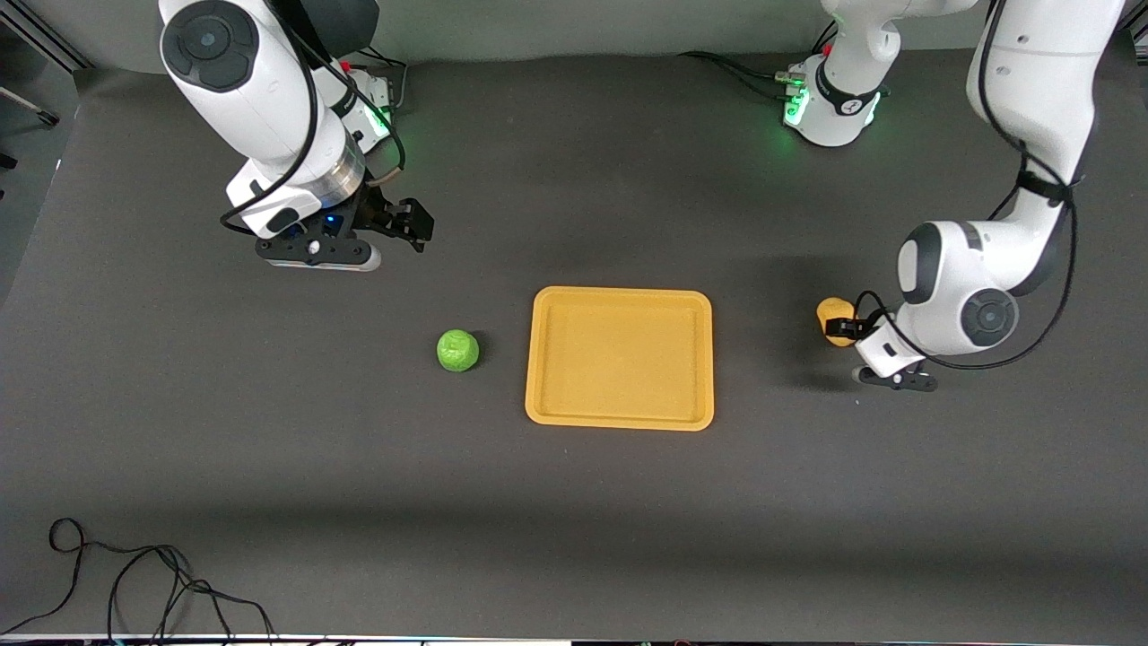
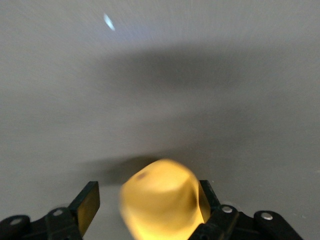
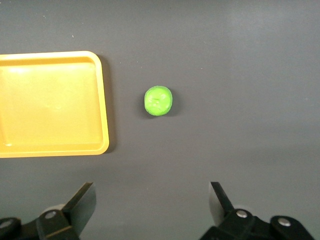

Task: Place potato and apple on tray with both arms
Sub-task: 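Move the left gripper to the potato while the right gripper approaches the apple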

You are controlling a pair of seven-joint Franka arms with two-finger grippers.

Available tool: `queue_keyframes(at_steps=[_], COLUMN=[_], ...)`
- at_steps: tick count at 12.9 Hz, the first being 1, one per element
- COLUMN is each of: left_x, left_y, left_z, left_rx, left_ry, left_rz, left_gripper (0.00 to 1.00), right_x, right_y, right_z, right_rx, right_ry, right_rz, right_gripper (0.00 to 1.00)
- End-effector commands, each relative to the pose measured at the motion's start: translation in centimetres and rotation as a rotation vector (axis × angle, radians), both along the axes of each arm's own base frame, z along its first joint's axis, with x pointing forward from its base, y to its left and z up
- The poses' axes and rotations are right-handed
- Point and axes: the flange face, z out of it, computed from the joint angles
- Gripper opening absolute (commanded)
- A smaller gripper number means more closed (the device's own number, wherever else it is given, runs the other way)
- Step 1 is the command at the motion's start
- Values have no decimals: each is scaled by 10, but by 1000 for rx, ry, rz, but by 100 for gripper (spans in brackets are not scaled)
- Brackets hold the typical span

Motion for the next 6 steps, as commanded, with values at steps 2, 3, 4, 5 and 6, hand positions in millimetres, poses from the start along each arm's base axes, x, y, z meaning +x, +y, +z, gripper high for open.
queue_keyframes(at_steps=[2, 3, 4, 5, 6], left_x=[-14, -14, -13, -11, -5], left_y=[-18, -20, -19, -19, -19], left_z=[0, 4, 6, 10, 21], left_rx=[-1, -4, -4, -3, -4], left_ry=[47, 49, 48, 41, 19], left_rz=[3, 13, 14, 18, 21], left_gripper=[90, 80, 60, 38, 25], right_x=[-7, -8, -8, -9, -12], right_y=[-3, -3, -4, -4, -5], right_z=[-26, -39, -53, -72, -95], right_rx=[10, 13, 15, 19, 23], right_ry=[-25, -34, -48, -75, -88], right_rz=[-10, -10, -10, -5, -2], right_gripper=[100, 100, 100, 100, 100])
